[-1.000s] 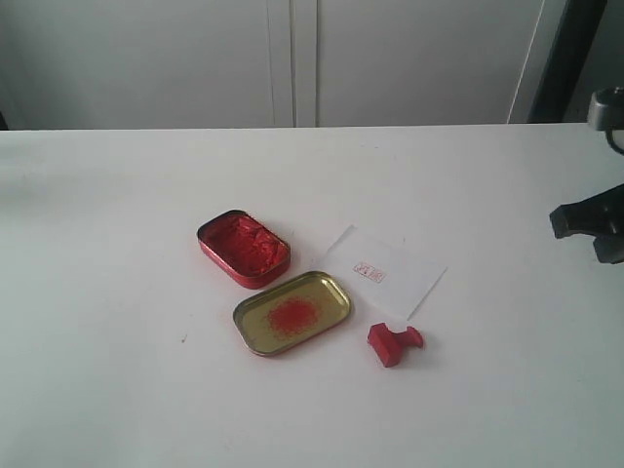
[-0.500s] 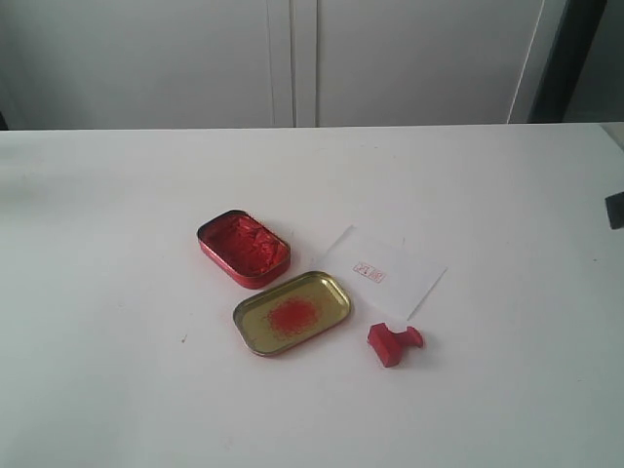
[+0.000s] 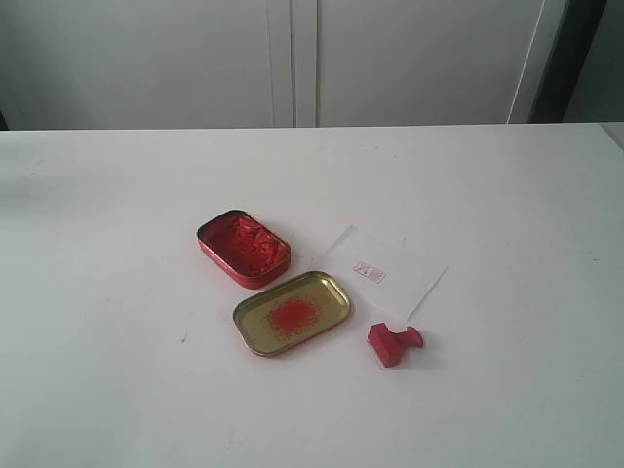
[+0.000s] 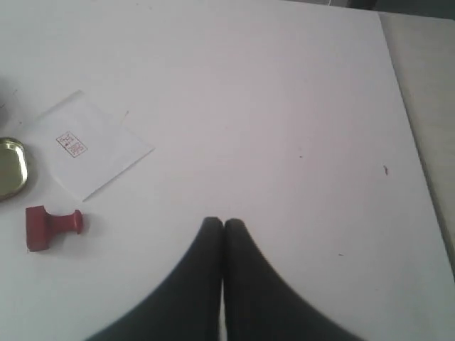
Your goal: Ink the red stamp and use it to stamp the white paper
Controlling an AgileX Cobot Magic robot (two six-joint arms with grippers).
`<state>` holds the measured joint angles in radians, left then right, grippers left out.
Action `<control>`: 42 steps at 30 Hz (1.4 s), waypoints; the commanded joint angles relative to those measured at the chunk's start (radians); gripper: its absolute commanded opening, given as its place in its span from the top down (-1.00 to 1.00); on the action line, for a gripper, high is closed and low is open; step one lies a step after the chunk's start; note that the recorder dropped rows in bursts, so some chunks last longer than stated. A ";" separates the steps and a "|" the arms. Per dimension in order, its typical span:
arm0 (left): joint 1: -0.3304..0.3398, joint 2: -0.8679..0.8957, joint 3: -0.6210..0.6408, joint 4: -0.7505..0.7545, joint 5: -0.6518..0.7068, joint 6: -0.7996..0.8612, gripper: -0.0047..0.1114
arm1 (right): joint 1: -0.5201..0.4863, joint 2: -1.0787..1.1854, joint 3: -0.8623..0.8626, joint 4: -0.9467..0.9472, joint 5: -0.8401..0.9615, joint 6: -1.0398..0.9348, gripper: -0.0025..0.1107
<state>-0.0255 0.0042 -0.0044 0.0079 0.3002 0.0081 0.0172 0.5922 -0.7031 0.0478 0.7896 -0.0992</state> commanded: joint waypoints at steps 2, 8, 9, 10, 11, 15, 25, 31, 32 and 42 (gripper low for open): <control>0.003 -0.004 0.004 -0.001 -0.002 -0.008 0.92 | -0.008 -0.091 0.047 -0.007 -0.041 -0.011 0.96; 0.003 -0.004 0.004 -0.001 -0.002 -0.008 0.92 | -0.008 -0.092 0.065 -0.007 -0.160 -0.011 0.96; 0.003 -0.004 0.004 -0.001 -0.002 -0.008 0.92 | -0.008 -0.092 0.065 -0.007 -0.184 -0.011 0.96; 0.003 -0.004 0.004 -0.001 -0.002 -0.008 0.92 | -0.008 -0.092 0.065 -0.007 -0.200 -0.011 0.96; 0.003 -0.004 0.004 -0.001 -0.002 -0.008 0.92 | -0.008 -0.092 0.065 -0.007 -0.218 -0.011 0.96; 0.003 -0.004 0.004 -0.001 -0.002 -0.008 0.92 | -0.008 -0.092 0.065 -0.007 -0.287 -0.009 0.96; 0.003 -0.004 0.004 -0.001 -0.002 -0.008 0.92 | -0.008 -0.092 0.065 -0.003 -0.283 0.009 0.96; 0.003 -0.004 0.004 -0.001 -0.002 -0.008 0.92 | -0.008 -0.092 0.065 -0.003 -0.276 0.061 0.96; 0.003 -0.004 0.004 -0.001 -0.002 -0.008 0.92 | -0.008 -0.092 0.065 -0.003 -0.276 0.061 0.96; 0.003 -0.004 0.004 -0.001 -0.002 -0.008 0.92 | -0.006 -0.116 0.065 -0.003 -0.221 0.030 0.96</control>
<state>-0.0255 0.0042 -0.0044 0.0079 0.3002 0.0081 0.0172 0.4982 -0.6413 0.0470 0.5515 -0.0494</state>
